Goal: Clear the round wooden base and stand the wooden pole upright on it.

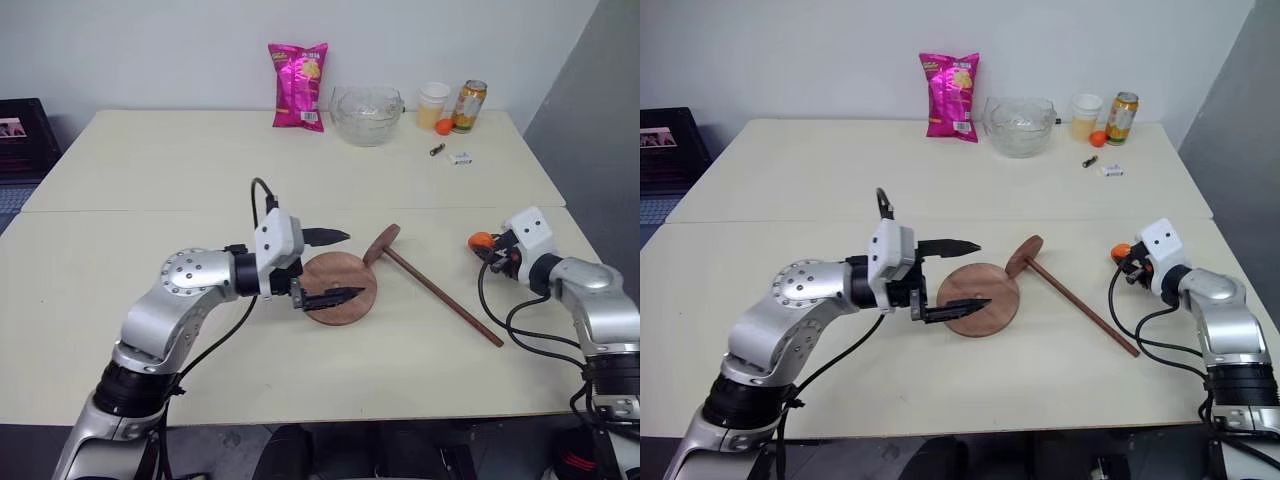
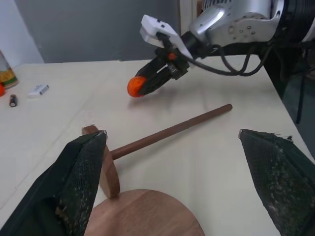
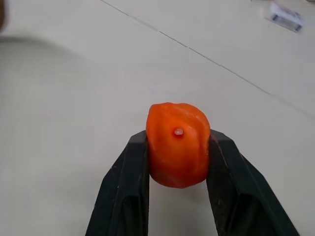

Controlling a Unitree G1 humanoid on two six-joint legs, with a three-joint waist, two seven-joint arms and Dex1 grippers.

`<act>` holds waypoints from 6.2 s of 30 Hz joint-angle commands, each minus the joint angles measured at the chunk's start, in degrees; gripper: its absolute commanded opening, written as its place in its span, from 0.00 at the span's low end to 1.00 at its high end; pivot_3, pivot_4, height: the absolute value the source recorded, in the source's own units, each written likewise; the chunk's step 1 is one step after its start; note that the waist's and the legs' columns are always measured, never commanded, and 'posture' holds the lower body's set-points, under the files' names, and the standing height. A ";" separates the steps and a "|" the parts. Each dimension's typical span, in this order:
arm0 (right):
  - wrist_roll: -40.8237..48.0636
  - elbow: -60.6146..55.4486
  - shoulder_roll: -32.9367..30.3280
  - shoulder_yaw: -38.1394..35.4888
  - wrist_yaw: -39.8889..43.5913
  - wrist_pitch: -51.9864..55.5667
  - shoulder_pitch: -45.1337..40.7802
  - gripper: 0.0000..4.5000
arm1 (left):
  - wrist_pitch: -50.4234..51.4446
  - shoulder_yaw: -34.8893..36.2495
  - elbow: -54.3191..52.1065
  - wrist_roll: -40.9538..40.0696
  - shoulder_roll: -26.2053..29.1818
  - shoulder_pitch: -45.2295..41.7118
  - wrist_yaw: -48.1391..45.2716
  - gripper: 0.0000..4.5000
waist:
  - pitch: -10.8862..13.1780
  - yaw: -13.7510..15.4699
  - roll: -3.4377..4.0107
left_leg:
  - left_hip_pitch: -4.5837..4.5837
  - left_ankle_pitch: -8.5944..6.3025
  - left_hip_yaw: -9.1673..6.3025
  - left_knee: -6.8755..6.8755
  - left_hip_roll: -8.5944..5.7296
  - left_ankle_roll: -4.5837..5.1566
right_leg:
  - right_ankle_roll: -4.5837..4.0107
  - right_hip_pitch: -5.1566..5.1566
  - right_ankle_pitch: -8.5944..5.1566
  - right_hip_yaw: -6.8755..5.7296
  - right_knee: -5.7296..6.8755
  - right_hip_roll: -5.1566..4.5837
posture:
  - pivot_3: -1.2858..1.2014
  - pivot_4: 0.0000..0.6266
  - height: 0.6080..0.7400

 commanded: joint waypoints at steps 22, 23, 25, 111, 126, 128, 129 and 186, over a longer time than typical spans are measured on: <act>8.22 -15.91 -8.78 -6.81 5.52 5.57 2.25 0.99 | -0.42 5.72 -2.57 1.29 7.40 6.64 -1.86 1.00 | 0.03 0.26 0.08 | -0.02 -0.01 0.00 0.00 0.00 0.01 | 0.01 -0.03 0.00 0.02 -0.03 -0.01 | 0.52 0.24 1.00; 8.98 -17.74 -10.24 -6.53 7.13 6.32 2.56 0.99 | -0.43 6.56 -2.86 1.41 8.61 7.77 -2.05 1.00 | 0.03 0.25 0.08 | -0.01 -0.01 0.00 -0.03 0.01 0.01 | 0.01 -0.04 -0.01 0.03 -0.04 0.00 | 0.52 0.24 1.00; 10.28 -20.36 -12.41 -6.11 9.29 7.88 2.88 0.99 | -0.76 7.60 -3.18 1.84 10.32 9.43 -2.16 1.00 | 0.03 0.41 0.08 | -0.02 -0.01 -0.06 -0.02 0.02 0.02 | 0.01 -0.03 -0.01 -0.03 -0.05 0.00 | 0.52 0.24 1.00; 27.55 -36.12 21.24 2.00 3.10 12.34 -11.22 0.04 | 8.29 24.54 -16.33 -4.60 15.70 28.18 3.83 1.00 | 0.08 0.24 0.16 | -0.10 -0.05 -0.19 -0.08 0.02 0.08 | 0.02 -0.11 -0.01 -0.10 -0.07 0.02 | 0.52 0.24 1.00; 14.18 -22.90 28.77 15.76 8.77 -21.29 -1.34 0.04 | 5.92 22.96 -13.26 -2.80 14.03 29.12 4.31 1.00 | 0.06 0.31 0.13 | -0.03 -0.04 -0.20 -0.07 0.03 0.07 | 0.00 -0.08 -0.01 -0.10 -0.05 0.02 | 0.52 0.24 1.00; 13.64 -21.39 29.15 16.21 8.71 -23.03 -1.27 0.04 | 4.77 23.02 -12.05 -2.53 13.92 29.31 3.66 1.00 | 0.06 0.30 0.13 | 0.00 -0.04 -0.20 -0.08 0.03 0.07 | 0.00 -0.07 -0.01 -0.10 -0.04 0.02 | 0.52 0.24 1.00; 13.46 -20.62 29.28 16.34 8.78 -23.79 -1.29 0.04 | 3.91 22.90 -11.69 -2.38 13.89 29.26 3.22 1.00 | 0.07 0.30 0.13 | 0.00 -0.04 -0.20 -0.08 0.03 0.07 | 0.00 -0.08 -0.01 -0.10 -0.04 0.02 | 0.52 0.24 1.00; 10.59 -8.06 28.02 18.00 10.58 -32.41 -0.14 0.04 | -1.42 19.33 -8.67 0.38 15.44 28.75 -2.08 1.00 | 0.05 0.32 0.11 | 0.02 -0.04 -0.20 -0.08 0.03 0.07 | -0.01 -0.04 -0.01 -0.10 -0.05 0.02 | 0.52 0.24 1.00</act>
